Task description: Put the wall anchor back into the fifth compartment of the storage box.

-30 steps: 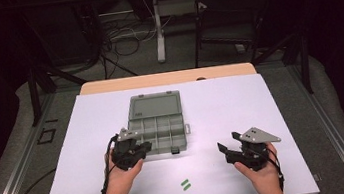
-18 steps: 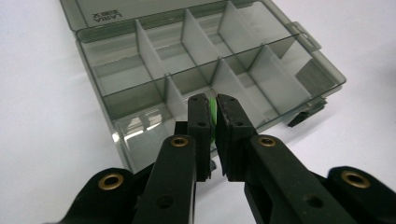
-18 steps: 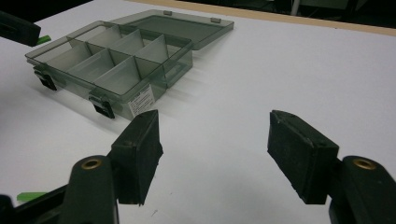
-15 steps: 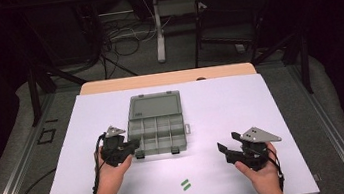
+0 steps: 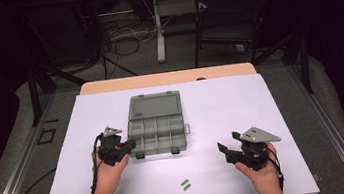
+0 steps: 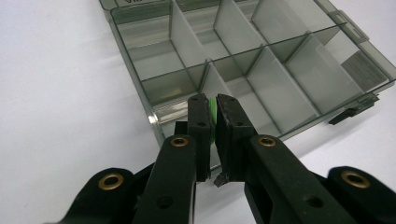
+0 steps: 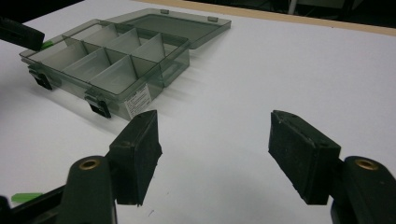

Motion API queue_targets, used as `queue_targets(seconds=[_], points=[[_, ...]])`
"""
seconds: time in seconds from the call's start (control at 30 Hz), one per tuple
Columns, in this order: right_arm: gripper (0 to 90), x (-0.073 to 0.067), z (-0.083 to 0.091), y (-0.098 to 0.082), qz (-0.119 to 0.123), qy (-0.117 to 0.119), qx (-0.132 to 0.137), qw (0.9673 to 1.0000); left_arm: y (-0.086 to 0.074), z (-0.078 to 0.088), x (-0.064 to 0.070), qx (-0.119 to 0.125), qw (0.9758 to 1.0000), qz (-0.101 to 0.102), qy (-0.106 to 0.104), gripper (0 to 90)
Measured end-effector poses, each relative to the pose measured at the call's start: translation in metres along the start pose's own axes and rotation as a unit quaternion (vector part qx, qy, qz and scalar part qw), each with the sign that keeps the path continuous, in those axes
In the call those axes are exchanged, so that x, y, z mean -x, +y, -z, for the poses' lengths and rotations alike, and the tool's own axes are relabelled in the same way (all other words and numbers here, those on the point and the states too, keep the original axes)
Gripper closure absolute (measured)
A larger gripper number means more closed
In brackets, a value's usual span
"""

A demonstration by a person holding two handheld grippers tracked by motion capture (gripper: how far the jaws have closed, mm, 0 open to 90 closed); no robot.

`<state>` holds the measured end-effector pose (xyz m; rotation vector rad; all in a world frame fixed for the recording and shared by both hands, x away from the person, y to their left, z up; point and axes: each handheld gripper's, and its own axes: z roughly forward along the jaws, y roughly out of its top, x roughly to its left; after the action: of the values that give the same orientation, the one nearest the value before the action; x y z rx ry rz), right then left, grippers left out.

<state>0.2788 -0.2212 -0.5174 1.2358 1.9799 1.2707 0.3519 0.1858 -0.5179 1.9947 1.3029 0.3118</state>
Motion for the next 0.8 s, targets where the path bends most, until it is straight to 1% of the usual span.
queue_targets(seconds=[0.1,0.17,0.23,0.27,0.3,0.33,0.37,0.4,0.47,0.53,0.6,0.63,0.67,0.7,0.73,0.77,0.8], points=[[33.0,-0.001,-0.001,-0.001,0.003,-0.005,0.002,1.0,0.0,-0.001,-0.002,-0.002,1.0,0.0,0.0,84.7],[33.0,-0.001,-0.001,-0.001,0.003,-0.005,0.001,1.0,-0.001,-0.002,-0.002,-0.001,1.0,0.004,0.002,84.7],[33.0,-0.001,-0.001,-0.001,0.004,-0.003,0.001,1.0,-0.001,-0.003,-0.003,-0.002,1.0,0.003,0.003,84.7],[33.0,-0.001,-0.001,0.0,0.005,-0.002,-0.002,1.0,-0.001,-0.003,-0.003,-0.003,1.0,0.004,0.003,84.6],[32.9,0.0,0.001,0.0,0.006,0.0,-0.012,0.9999,-0.001,-0.004,-0.003,-0.004,1.0,0.005,0.004,84.7],[32.9,-0.001,-0.001,0.0,0.005,-0.002,-0.004,1.0,-0.001,-0.004,-0.003,-0.006,1.0,0.004,0.004,84.7],[32.9,-0.001,0.001,0.0,0.006,-0.001,-0.011,0.9999,-0.001,-0.005,-0.003,-0.006,1.0,0.003,0.004,84.7],[32.9,-0.001,-0.001,-0.001,0.005,-0.001,-0.002,1.0,-0.001,-0.006,-0.003,-0.006,1.0,0.004,0.006,84.7],[32.9,-0.001,-0.001,-0.001,0.003,-0.003,0.001,1.0,-0.002,-0.007,-0.004,-0.007,1.0,0.003,0.004,84.7],[32.9,-0.001,-0.001,-0.001,0.002,-0.003,0.0,1.0,-0.002,-0.007,-0.005,-0.011,0.9999,-0.001,0.004,84.6],[32.9,-0.001,-0.001,-0.001,0.003,-0.003,0.001,1.0,-0.002,-0.008,-0.004,-0.009,0.9999,0.004,0.007,84.6],[32.9,-0.001,0.0,-0.001,0.003,-0.001,-0.001,1.0,-0.002,-0.009,-0.005,-0.01,0.9999,0.002,0.008,84.6],[32.9,0.0,0.001,0.0,0.005,0.0,-0.01,0.9999,-0.002,-0.009,-0.005,-0.01,0.9999,0.003,0.008,84.6],[32.8,-0.001,-0.001,-0.001,0.003,-0.003,0.001,1.0,-0.002,-0.01,-0.005,-0.011,0.9999,0.003,0.007,84.5],[32.8,-0.001,-0.001,-0.001,0.003,-0.003,0.0,1.0,-0.002,-0.01,-0.005,-0.012,0.9999,0.002,0.007,84.5],[32.9,-0.001,-0.001,-0.001,0.004,-0.002,0.001,1.0,-0.003,-0.012,-0.005,-0.011,0.9999,0.006,0.009,84.5],[32.9,-0.001,-0.001,-0.001,0.005,-0.004,0.0,1.0,-0.003,-0.012,-0.005,-0.015,0.9999,0.003,0.008,84.5]])
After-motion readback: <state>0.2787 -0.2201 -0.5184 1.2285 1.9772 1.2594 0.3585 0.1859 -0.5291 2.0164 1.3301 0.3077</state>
